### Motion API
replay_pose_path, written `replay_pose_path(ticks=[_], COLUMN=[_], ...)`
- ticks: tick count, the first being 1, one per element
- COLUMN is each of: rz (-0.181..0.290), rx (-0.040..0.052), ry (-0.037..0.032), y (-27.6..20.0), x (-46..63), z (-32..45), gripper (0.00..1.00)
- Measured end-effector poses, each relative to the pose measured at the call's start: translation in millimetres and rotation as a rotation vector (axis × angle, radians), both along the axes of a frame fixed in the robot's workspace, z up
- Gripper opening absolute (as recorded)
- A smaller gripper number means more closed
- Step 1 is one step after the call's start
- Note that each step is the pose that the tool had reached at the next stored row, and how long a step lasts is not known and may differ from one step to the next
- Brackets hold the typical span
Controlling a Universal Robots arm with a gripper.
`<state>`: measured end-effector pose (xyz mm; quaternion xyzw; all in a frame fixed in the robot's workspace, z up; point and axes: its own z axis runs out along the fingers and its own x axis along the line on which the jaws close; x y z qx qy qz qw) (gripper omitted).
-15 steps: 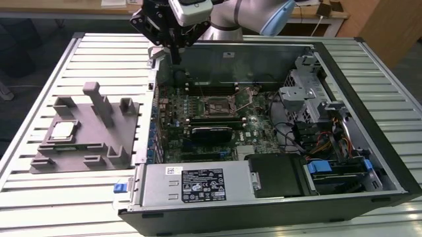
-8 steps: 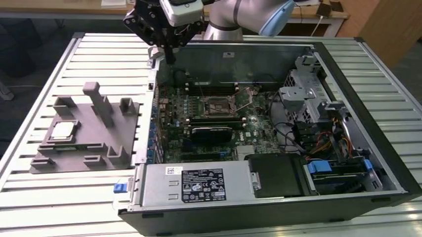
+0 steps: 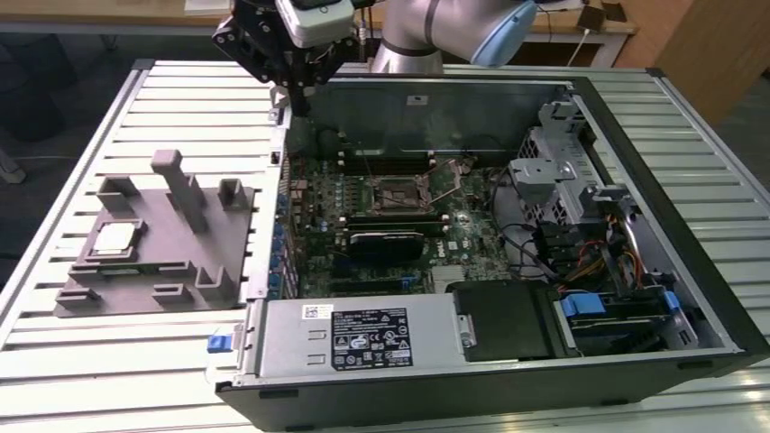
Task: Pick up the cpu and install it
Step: 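Reach for the cpu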
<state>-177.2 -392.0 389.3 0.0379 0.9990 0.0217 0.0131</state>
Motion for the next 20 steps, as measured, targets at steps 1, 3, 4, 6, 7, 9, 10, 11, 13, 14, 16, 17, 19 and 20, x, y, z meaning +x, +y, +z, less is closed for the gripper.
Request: replay_pose_path(ticks=[1, 3, 4, 6, 7, 9, 10, 11, 13, 14, 16, 17, 19, 20], rz=[0.000, 0.000, 0.000, 0.000, 0.000, 0.000, 0.000, 0.000, 0.000, 0.000, 0.000, 0.000, 0.000, 0.000], rx=[0.0000, 0.0000, 0.0000, 0.0000, 0.0000, 0.0001, 0.0000, 0.0000, 0.0001, 0.0000, 0.0000, 0.0000, 0.0000, 0.0000], ry=[0.0000, 0.0001, 0.0000, 0.0000, 0.0000, -0.0001, 0.0000, 0.0000, -0.0001, 0.0000, 0.0000, 0.0000, 0.0000, 0.0000], y=[0.5, 1.7, 2.2, 3.3, 3.8, 5.0, 5.5, 5.9, 6.7, 7.0, 7.4, 7.6, 7.7, 7.7], x=[-1.6, -4.4, -5.8, -8.6, -10.1, -13.7, -15.6, -17.6, -21.2, -23.0, -27.5, -29.9, -35.1, -37.8], z=[-0.2, -0.5, -0.7, -1.1, -1.4, -1.8, -1.9, -2.1, -2.5, -2.7, -3.1, -3.3, -3.6, -3.8], gripper=[0.11, 0.11, 0.11, 0.11, 0.11, 0.11, 0.11, 0.11, 0.11, 0.11, 0.11, 0.11, 0.11, 0.11])
